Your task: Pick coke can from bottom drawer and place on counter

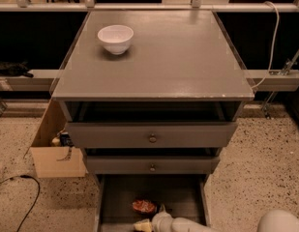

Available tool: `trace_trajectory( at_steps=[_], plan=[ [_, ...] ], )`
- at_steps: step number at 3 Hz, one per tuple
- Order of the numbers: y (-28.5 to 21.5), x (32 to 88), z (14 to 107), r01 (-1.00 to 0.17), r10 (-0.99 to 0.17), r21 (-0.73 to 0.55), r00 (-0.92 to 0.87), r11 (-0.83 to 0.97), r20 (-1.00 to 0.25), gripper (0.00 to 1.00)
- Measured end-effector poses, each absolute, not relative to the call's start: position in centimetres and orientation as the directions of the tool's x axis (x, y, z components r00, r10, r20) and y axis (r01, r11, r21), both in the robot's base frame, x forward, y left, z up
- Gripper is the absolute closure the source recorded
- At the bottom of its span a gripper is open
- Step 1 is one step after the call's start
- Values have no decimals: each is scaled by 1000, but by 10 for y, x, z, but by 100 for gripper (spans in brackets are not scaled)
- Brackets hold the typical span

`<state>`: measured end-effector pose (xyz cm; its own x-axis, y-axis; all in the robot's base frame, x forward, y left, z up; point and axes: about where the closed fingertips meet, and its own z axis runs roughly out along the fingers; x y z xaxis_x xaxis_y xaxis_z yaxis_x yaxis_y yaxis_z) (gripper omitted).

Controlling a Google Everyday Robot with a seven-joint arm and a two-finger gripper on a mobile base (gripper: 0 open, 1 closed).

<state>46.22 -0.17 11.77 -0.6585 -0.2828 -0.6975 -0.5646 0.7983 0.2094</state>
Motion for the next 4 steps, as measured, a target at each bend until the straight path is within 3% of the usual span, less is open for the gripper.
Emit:
trace_trajectory(
  at_steps=[2,4],
  plan=[
    [3,559,197,-622,-366,135,-608,771,-705,0],
    [11,543,173,-623,-375,140,-618,770,-691,0]
  ],
)
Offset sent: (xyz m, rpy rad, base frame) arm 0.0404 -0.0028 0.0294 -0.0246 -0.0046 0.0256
